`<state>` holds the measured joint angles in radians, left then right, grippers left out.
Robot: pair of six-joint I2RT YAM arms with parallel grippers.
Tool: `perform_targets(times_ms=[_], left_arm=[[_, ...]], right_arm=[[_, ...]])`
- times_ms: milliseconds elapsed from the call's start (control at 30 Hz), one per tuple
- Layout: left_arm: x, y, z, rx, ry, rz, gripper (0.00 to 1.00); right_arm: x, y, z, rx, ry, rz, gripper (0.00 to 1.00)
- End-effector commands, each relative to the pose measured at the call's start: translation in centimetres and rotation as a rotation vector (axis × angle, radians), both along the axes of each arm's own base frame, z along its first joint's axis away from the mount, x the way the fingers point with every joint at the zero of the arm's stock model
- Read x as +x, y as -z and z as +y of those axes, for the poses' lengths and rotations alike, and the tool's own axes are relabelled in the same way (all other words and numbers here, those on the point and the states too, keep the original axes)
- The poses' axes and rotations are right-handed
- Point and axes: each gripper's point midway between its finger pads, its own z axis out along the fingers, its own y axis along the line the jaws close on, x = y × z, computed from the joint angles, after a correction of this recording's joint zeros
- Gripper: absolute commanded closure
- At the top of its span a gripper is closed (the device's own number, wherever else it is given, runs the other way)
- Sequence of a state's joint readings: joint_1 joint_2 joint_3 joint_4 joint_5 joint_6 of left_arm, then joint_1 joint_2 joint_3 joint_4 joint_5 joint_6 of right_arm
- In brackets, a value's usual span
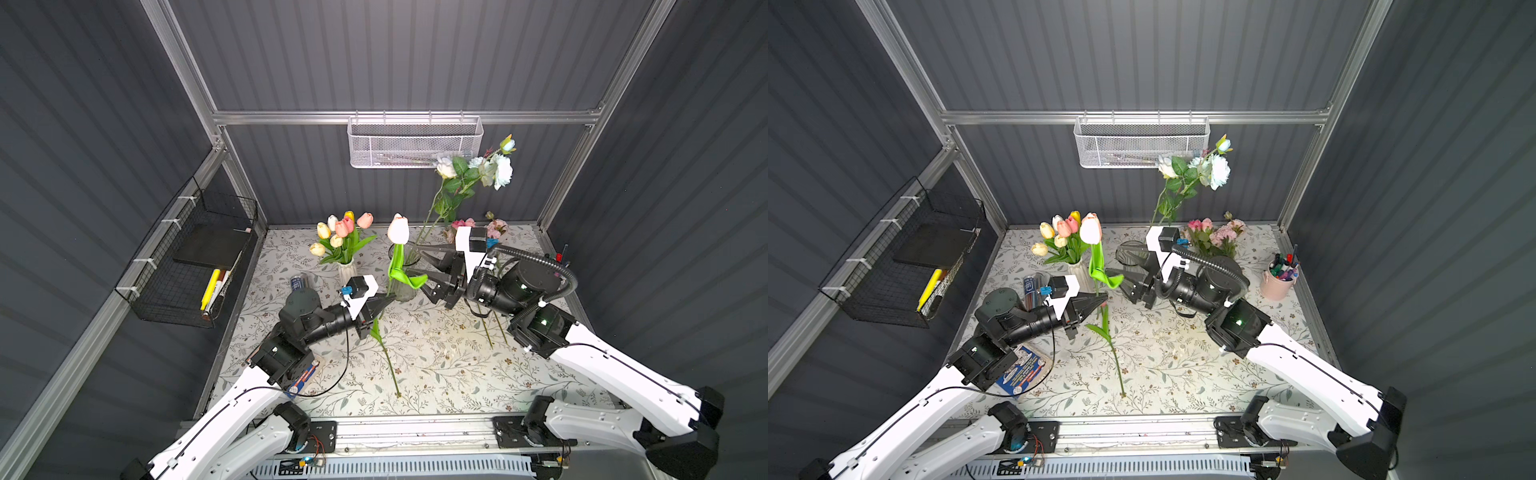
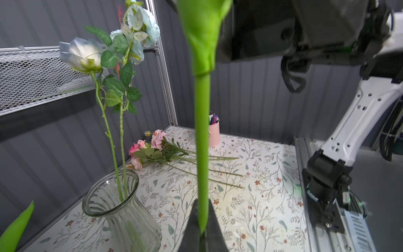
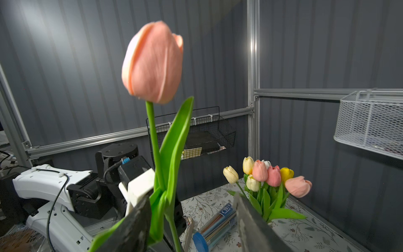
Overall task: Pick out pink flowers from the vase
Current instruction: Place the flower at the center of the board.
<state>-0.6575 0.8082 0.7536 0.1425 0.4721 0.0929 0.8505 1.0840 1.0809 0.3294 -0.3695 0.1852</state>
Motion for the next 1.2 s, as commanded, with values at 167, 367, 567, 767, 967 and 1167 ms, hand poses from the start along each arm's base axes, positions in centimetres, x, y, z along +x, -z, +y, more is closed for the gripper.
perform_targets(times_ms=[167,367,567,767,967,1167], left_arm=[[-0.2,-2.9,-0.1,-0.182,0.034,0.025,1.0],[-0.5,-3.4,-0.2,-0.209,0.054,0.03,1.0],[-0.7,-3.4,-0.2,-0.21,0.066,0.028,1.0],[-0.9,-3.2,-0.6,-0.205,0.098,0.05,1.0],[-1.1,-2.8,-0.6,-0.2,0.107,0.06,1.0],[-1.3,-2.4,-0.7,-0.186,0.117,0.07,1.0]], right_arm=[[-0.8,2.0,2.1,0.002,-0.143,0.122,0.39],[-0.7,3.2,3.4,-0.006,-0.197,0.173,0.46],[-1.1,4.4,5.2,-0.034,-0.252,0.186,0.53],[-0.8,4.9,5.9,-0.048,-0.259,0.179,0.7],[-0.7,4.8,5.9,-0.045,-0.253,0.164,0.88],[-0.9,4.7,5.9,-0.048,-0.258,0.148,1.0]])
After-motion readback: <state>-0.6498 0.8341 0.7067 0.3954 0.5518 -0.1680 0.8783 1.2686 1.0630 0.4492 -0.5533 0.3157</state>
